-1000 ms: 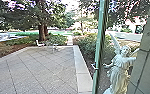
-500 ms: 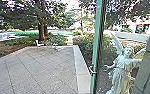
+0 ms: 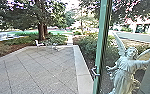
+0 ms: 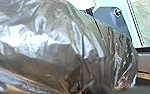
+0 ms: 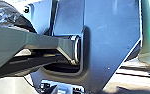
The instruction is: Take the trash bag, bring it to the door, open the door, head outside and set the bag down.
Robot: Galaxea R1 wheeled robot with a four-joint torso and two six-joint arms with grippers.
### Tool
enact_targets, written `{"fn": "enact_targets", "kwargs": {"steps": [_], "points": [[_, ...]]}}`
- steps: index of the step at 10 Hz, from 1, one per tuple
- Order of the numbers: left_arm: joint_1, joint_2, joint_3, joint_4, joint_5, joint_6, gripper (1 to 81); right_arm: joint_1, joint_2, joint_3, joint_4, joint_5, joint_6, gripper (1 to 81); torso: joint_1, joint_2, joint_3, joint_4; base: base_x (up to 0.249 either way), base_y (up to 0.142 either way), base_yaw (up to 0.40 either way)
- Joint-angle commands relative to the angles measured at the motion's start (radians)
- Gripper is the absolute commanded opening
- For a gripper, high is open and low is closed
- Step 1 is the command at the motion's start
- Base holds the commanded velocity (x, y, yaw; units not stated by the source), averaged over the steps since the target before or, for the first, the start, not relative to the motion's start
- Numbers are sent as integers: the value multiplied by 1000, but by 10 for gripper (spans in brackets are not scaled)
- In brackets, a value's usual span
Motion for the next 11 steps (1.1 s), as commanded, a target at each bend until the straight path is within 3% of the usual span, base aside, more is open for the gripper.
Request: {"fn": "enact_targets", "kwargs": {"steps": [1,11], "points": [[-47,2,8,-6,52,0,10,44,0,4,2,-53,-2,811,0,0,0,0,112,69,0],[-47,2,8,-4,52,0,10,41,0,4,2,-53,-2,811,0,1,0,0,112,89,0]]}}
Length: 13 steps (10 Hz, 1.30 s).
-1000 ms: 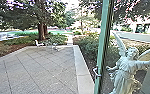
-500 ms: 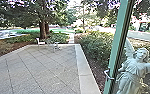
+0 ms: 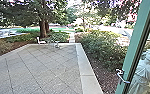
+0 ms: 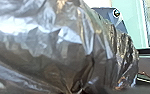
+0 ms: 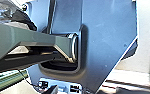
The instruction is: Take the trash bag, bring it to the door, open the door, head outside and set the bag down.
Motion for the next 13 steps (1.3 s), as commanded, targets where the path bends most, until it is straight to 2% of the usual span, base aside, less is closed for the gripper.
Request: {"fn": "enact_targets", "kwargs": {"steps": [1,13], "points": [[-45,-4,7,-2,56,0,10,45,4,7,0,-52,-2,811,0,0,0,0,112,0,0],[-45,-5,7,4,56,0,10,51,12,7,0,-57,-2,811,-2,0,0,0,89,0,0]]}}
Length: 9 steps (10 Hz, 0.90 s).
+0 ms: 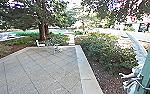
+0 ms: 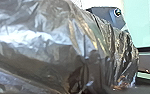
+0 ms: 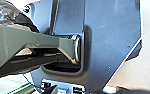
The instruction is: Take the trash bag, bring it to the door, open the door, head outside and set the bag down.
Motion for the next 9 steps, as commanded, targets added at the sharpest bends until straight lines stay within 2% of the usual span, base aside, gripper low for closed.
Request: {"fn": "enact_targets", "kwargs": {"steps": [1,7,9], "points": [[-50,-2,7,2,52,0,10,47,7,6,0,-56,-2,811,1,0,0,0,85,0,0],[-50,0,7,0,57,0,10,48,12,-11,0,-53,-4,811,1,0,0,0,85,0,0],[-50,-3,7,-6,60,-2,10,50,18,-11,2,-57,-1,811,1,0,0,0,0,0,0]]}}
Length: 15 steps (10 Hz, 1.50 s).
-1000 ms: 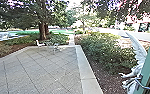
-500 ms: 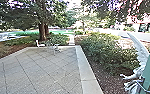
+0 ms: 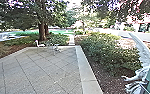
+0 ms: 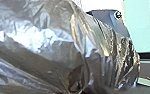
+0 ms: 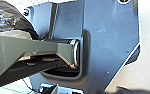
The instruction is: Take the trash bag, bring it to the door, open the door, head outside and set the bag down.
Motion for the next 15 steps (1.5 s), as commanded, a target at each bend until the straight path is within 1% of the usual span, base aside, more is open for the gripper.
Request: {"fn": "enact_targets", "kwargs": {"steps": [1,2,4,5,6,7,10,11,12,13,14,15], "points": [[-38,-17,15,-4,59,-2,10,39,11,2,5,-63,-1,811,0,0,0,0,0,0,0],[-38,-29,29,-4,59,-2,10,42,8,0,8,-60,1,811,0,0,0,0,0,0,0],[-42,-70,69,-7,48,-14,10,45,8,0,8,-62,-1,811,0,0,0,98,0,0,0],[-52,-99,102,-22,48,-14,10,45,8,0,8,-63,-1,811,0,0,0,110,0,0,0],[-65,-121,135,-40,48,-14,10,45,6,-1,6,-63,-1,811,0,0,0,135,0,0,0],[-81,-135,161,-54,48,-14,10,44,6,-1,5,-63,-1,811,0,0,0,168,0,0,0],[-122,-138,168,-76,56,-14,10,41,6,-3,2,-63,-1,811,0,0,0,271,0,0,0],[-136,-141,168,-82,57,-14,10,41,6,-1,2,-60,-1,811,0,0,0,210,0,0,0],[-148,-150,191,-93,59,-14,10,41,6,-1,0,-60,-2,811,0,0,0,244,0,0,0],[-163,-176,246,-97,59,-14,10,42,6,-3,0,-63,-2,811,0,0,0,270,0,0,0],[-177,-211,321,-105,59,-15,10,42,6,-1,0,-66,-2,811,0,0,0,283,0,0,0],[-194,-246,380,-116,60,-15,10,41,5,0,0,-68,-4,811,0,0,-62,284,0,0,0]]}}
